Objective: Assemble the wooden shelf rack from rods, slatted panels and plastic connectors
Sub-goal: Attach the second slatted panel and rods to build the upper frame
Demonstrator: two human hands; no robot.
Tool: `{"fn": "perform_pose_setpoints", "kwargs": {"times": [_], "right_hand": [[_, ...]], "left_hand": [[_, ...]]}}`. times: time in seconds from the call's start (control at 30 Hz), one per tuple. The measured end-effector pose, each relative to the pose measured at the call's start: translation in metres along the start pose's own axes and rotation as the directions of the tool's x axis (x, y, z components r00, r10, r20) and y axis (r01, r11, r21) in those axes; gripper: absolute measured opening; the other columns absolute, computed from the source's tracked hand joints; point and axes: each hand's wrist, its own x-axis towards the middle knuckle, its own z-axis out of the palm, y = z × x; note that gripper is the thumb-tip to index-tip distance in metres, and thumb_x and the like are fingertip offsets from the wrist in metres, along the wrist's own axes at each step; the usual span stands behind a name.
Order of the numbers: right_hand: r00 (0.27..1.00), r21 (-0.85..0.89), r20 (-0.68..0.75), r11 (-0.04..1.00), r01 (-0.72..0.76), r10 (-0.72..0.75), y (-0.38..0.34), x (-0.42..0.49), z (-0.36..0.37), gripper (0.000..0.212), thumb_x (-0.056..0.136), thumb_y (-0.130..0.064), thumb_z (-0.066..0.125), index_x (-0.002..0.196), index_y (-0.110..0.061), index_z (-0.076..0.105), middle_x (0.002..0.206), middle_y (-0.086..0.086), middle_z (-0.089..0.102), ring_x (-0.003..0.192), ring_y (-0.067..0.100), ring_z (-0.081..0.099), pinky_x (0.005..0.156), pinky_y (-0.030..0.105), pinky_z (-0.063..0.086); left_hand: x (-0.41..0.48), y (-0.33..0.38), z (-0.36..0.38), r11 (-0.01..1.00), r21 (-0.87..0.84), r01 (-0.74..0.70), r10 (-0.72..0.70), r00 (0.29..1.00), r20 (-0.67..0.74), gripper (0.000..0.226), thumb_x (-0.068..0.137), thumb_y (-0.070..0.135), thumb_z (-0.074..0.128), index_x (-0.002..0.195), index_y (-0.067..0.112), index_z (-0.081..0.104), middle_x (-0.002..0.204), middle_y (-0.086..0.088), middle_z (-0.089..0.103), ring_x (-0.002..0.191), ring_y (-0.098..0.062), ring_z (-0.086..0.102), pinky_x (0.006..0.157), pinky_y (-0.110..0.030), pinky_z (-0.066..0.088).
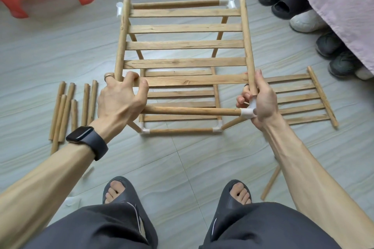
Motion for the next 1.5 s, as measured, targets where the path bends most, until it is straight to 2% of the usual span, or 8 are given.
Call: {"fn": "perform_pose_setpoints", "kwargs": {"times": [0.17, 0.43, 0.53, 0.6, 0.83, 1.17, 1.3, 1.5], "right_hand": [[0.996, 0.091, 0.089, 0.996, -0.02, 0.012, 0.0, 0.003, -0.002, 0.041, 0.1, -0.056, 0.042, 0.096, -0.017, 0.056, 0.066, 0.002, 0.053, 0.049, 0.013, 0.042, 0.044, 0.022, 0.036], [0.984, 0.195, 0.177, 0.98, -0.029, -0.006, -0.001, -0.002, -0.009, 0.048, 0.096, -0.056, 0.05, 0.113, -0.014, 0.063, 0.085, 0.011, 0.067, 0.051, 0.013, 0.047, 0.043, 0.02, 0.038], [0.961, 0.209, 0.274, 0.974, -0.09, 0.03, -0.008, -0.002, -0.016, 0.049, 0.099, -0.057, 0.046, 0.121, -0.015, 0.061, 0.095, 0.017, 0.069, 0.042, 0.012, 0.046, 0.038, 0.019, 0.037], [0.958, 0.17, 0.279, 0.979, -0.108, 0.057, -0.009, 0.0, -0.016, 0.046, 0.099, -0.057, 0.048, 0.118, -0.016, 0.058, 0.086, 0.016, 0.068, 0.036, 0.012, 0.042, 0.033, 0.018, 0.035], [0.99, 0.048, 0.135, 0.998, -0.05, 0.043, 0.005, 0.009, -0.001, 0.042, 0.099, -0.057, 0.047, 0.103, -0.018, 0.061, 0.05, -0.003, 0.032, 0.034, 0.01, 0.028, 0.041, 0.025, 0.009], [0.994, 0.044, 0.096, 0.998, -0.055, 0.051, 0.007, 0.009, 0.011, 0.03, 0.102, -0.045, 0.044, 0.097, -0.02, 0.06, 0.046, -0.006, 0.027, 0.033, 0.009, 0.025, 0.043, 0.024, 0.01], [0.999, 0.128, 0.05, 0.991, -0.026, 0.02, 0.009, -0.001, 0.017, 0.023, 0.107, -0.032, 0.042, 0.098, -0.016, 0.057, 0.05, -0.006, 0.034, 0.036, 0.008, 0.032, 0.036, 0.018, 0.024], [1.0, 0.321, -0.012, 0.947, 0.0, 0.003, 0.021, -0.008, 0.044, 0.015, 0.105, -0.024, 0.051, 0.096, -0.015, 0.059, 0.051, -0.008, 0.033, 0.044, 0.007, 0.033, 0.04, 0.02, 0.033]], "left_hand": [[0.008, -0.001, -0.004, 1.0, 0.026, -0.012, 0.012, 1.0, 0.02, 0.043, 0.092, 0.067, 0.027, 0.108, 0.037, 0.053, 0.099, -0.008, 0.035, 0.06, -0.028, 0.039, 0.07, -0.04, 0.035], [0.011, 0.004, -0.012, 0.974, 0.054, -0.219, 0.215, 0.973, 0.083, 0.046, 0.093, 0.071, 0.037, 0.105, 0.034, 0.062, 0.163, -0.001, 0.011, 0.139, -0.032, 0.031, 0.106, -0.054, 0.038], [0.024, -0.001, -0.022, 0.883, -0.468, 0.016, 0.063, 0.986, 0.151, 0.048, 0.085, 0.071, 0.046, 0.109, 0.037, 0.07, 0.161, 0.007, 0.022, 0.122, 0.004, 0.05, 0.105, -0.043, 0.042], [0.035, -0.009, -0.034, 0.592, -0.746, 0.306, -0.013, 0.928, 0.371, 0.05, 0.088, 0.064, 0.048, 0.112, 0.028, 0.074, 0.149, 0.0, 0.05, 0.115, -0.016, 0.065, 0.09, -0.044, 0.057], [0.028, -0.011, -0.036, 0.415, -0.807, 0.421, -0.12, 0.904, 0.41, 0.062, 0.104, 0.049, 0.034, 0.07, 0.012, 0.07, 0.083, -0.005, 0.071, 0.048, -0.02, 0.057, 0.045, -0.023, 0.042], [0.041, -0.017, -0.033, 0.502, -0.778, 0.377, -0.11, 0.92, 0.375, 0.045, 0.088, 0.049, 0.041, 0.071, 0.018, 0.068, 0.092, -0.004, 0.073, 0.048, -0.022, 0.055, 0.043, -0.023, 0.04], [0.041, -0.01, -0.025, 0.958, -0.28, -0.065, 0.1, 0.989, 0.113, 0.048, 0.09, 0.068, 0.041, 0.087, 0.026, 0.065, 0.129, -0.014, 0.052, 0.123, -0.03, 0.05, 0.094, -0.048, 0.051], [-0.014, 0.095, 0.014, 0.562, 0.165, -0.811, 0.766, 0.585, 0.265, 0.086, 0.081, 0.088, 0.032, 0.134, 0.023, 0.048, 0.158, -0.009, 0.035, 0.15, -0.034, 0.025, 0.118, -0.064, 0.022]]}}
